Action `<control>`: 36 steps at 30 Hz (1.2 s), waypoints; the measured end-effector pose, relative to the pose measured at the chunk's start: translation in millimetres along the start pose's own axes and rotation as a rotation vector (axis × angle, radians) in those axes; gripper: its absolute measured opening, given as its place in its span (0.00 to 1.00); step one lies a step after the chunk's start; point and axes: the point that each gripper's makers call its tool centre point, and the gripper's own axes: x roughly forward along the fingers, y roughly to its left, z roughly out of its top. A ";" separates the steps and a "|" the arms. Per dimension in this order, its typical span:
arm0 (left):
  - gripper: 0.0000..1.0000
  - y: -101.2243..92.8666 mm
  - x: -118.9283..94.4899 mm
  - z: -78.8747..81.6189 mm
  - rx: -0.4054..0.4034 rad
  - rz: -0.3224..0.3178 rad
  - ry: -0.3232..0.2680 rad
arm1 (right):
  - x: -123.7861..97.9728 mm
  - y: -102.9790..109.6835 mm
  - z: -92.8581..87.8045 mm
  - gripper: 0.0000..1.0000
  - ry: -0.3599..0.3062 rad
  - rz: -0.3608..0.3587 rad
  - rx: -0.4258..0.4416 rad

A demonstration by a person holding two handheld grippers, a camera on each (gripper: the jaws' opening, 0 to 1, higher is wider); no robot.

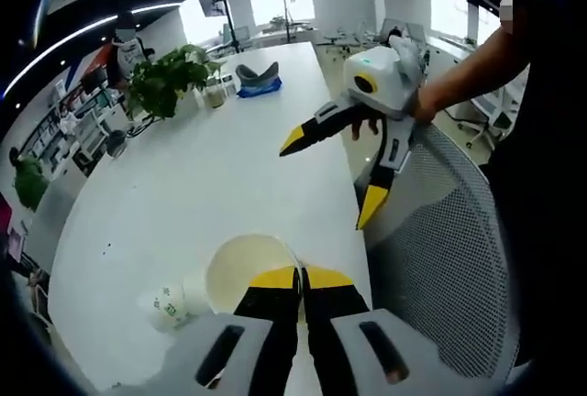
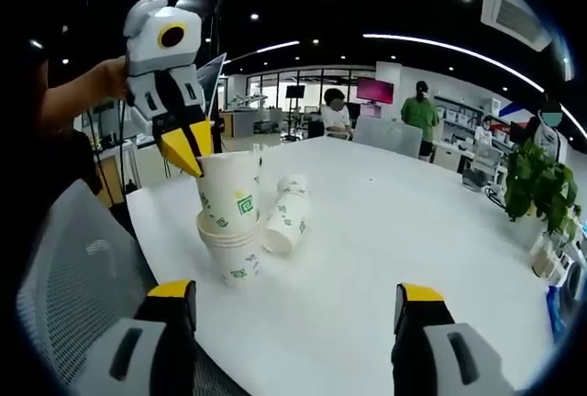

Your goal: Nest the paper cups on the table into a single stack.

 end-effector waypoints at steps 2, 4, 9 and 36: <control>0.00 -1.0 3.7 -3.7 -0.012 -0.009 0.007 | 0.0 -0.3 -0.3 0.90 0.001 -0.002 0.000; 0.00 -1.9 8.1 -7.2 -0.026 -0.018 0.007 | 0.0 -0.9 -0.4 0.90 0.001 -0.004 0.000; 0.00 -6.6 17.1 -9.6 -0.084 -0.061 -0.015 | 0.3 -1.5 -2.1 0.90 0.009 -0.006 -0.003; 0.02 -13.4 47.3 -34.9 -0.203 -0.165 -0.005 | 0.5 -1.9 -6.6 0.87 0.041 -0.015 -0.013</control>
